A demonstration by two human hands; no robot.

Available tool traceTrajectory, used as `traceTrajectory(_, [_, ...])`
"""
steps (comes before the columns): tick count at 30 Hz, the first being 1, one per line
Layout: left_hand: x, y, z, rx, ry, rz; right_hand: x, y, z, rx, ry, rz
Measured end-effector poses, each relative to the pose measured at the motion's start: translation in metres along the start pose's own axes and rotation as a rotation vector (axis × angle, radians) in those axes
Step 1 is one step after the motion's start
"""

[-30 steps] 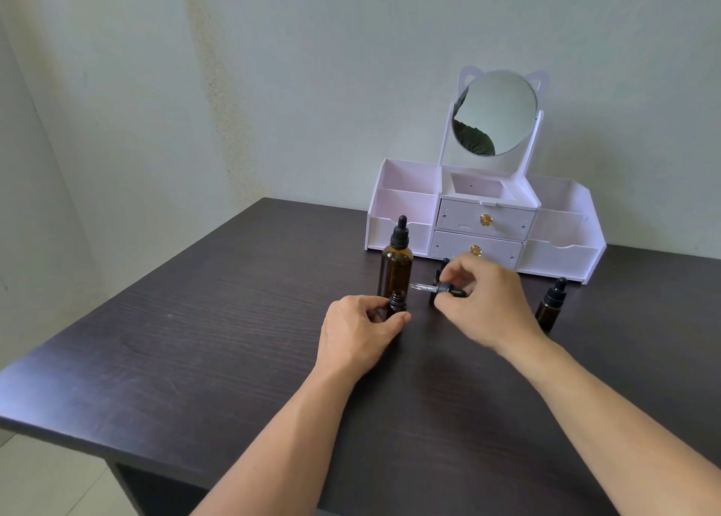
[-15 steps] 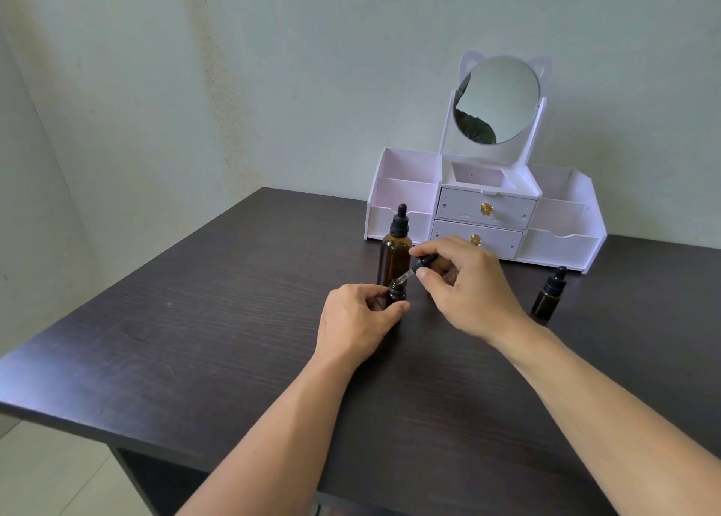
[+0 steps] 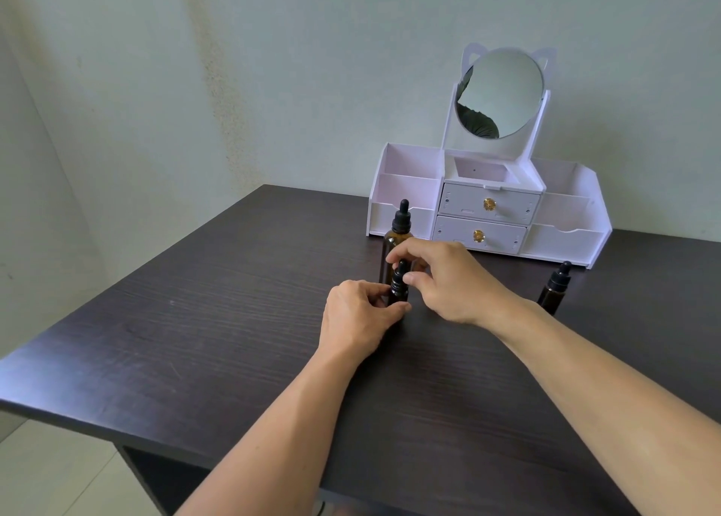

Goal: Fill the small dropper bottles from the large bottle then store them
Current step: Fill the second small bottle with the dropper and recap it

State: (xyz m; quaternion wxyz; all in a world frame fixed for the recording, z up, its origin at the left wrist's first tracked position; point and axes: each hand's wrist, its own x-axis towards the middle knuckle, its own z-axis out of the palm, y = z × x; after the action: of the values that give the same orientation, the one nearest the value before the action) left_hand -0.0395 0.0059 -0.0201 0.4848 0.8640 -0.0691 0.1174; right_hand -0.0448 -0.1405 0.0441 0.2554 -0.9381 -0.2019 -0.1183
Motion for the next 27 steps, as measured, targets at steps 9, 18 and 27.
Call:
traceTrajectory(9, [0.001,-0.001,0.0,0.019,-0.034,-0.006,0.009,-0.004,-0.004,-0.187,-0.042,0.025])
traceTrajectory(18, [0.001,-0.002,0.001,-0.002,-0.04,-0.004,0.012,-0.008,-0.012,-0.292,-0.13,0.074])
traceTrajectory(27, [0.001,-0.001,0.0,0.008,-0.052,0.006,0.011,-0.01,-0.013,-0.284,-0.116,0.103])
